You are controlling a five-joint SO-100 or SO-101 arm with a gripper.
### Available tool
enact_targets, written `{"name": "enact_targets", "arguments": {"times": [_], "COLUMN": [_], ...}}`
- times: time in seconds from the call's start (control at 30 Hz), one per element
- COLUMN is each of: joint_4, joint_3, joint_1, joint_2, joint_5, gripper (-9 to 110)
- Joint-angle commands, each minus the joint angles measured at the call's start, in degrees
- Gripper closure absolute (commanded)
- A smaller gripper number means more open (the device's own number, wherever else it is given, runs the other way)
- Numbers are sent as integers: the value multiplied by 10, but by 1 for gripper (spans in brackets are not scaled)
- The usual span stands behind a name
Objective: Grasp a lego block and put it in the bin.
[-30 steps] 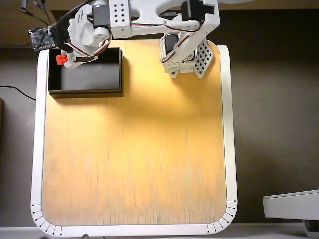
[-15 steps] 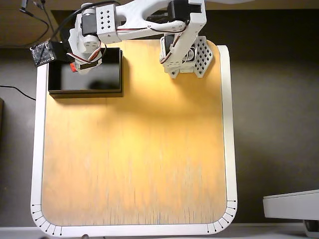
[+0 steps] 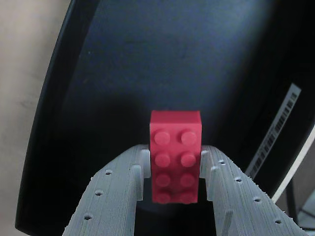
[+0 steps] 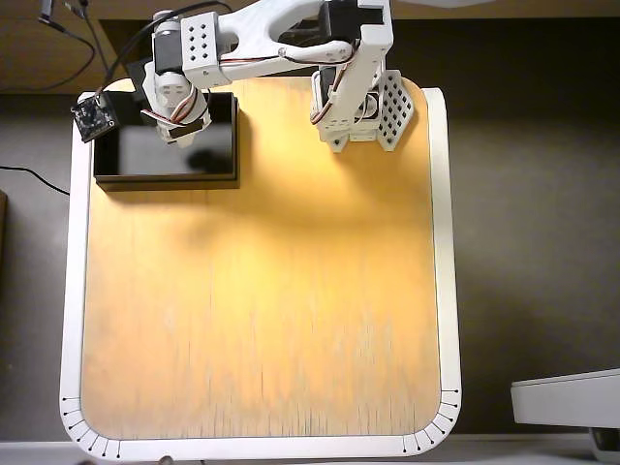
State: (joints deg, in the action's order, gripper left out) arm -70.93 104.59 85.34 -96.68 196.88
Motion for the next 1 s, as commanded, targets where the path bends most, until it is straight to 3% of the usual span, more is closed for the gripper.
{"name": "enact_targets", "arguments": {"times": [0.0,0.4,0.97], "joint_4": [-9,-8,-57], "joint_3": [-83,-85,-84], "joint_1": [12,16,16], "joint_2": [-6,-15,-213], "joint_5": [-3,10,-49], "gripper": [101,77,81]}}
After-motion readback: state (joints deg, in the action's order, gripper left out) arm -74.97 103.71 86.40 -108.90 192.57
